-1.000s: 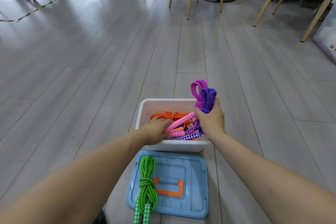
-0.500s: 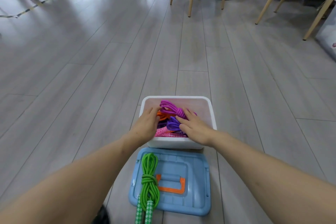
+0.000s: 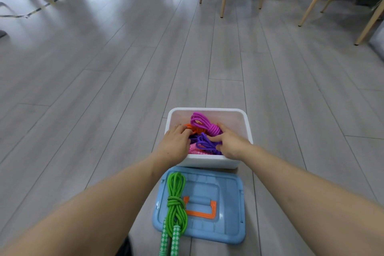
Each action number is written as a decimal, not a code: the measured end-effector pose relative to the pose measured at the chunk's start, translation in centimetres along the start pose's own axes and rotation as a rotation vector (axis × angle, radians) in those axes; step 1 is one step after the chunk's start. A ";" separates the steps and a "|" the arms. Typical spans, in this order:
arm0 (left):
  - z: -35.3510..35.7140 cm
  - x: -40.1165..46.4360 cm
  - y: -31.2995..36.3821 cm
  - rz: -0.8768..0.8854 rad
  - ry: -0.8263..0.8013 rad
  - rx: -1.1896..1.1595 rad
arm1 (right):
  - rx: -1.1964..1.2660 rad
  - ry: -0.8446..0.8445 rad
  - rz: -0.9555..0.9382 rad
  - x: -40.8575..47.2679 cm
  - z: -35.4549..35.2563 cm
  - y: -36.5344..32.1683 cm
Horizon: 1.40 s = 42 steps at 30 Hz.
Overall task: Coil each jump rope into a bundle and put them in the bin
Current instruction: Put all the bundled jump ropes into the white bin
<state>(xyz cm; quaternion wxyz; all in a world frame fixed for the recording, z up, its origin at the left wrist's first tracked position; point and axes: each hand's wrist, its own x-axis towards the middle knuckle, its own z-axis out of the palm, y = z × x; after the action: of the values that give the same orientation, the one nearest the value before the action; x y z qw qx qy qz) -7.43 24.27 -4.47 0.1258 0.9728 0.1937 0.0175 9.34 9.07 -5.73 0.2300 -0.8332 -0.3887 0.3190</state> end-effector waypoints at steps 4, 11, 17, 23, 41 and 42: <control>0.0 -2.0 0.7 -0.046 0.075 -0.086 | -0.183 0.084 -0.026 -0.9 0.1 -0.8; -0.1 -10.6 2.7 -0.152 0.350 -0.383 | -0.134 0.583 -0.381 -10.1 4.3 -2.7; 4.0 -15.8 0.1 -0.572 0.018 -0.590 | 0.073 0.391 -0.068 -13.5 12.2 -4.4; 6.5 -17.6 -0.9 -0.636 -0.301 -0.632 | 0.183 0.082 0.288 -11.8 18.3 -4.9; -1.9 -16.5 3.3 -0.474 0.046 -1.448 | 0.938 0.250 0.141 -14.5 9.9 -11.5; -2.4 -16.1 3.6 -0.446 0.038 -1.447 | 0.974 0.256 0.130 -14.3 9.1 -11.9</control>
<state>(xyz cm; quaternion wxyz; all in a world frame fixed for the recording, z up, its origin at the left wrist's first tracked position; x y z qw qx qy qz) -21.15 15.53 -0.99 0.7299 0.5850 0.3285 0.1310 -10.12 5.98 0.55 0.6172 -0.6842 -0.1108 0.3724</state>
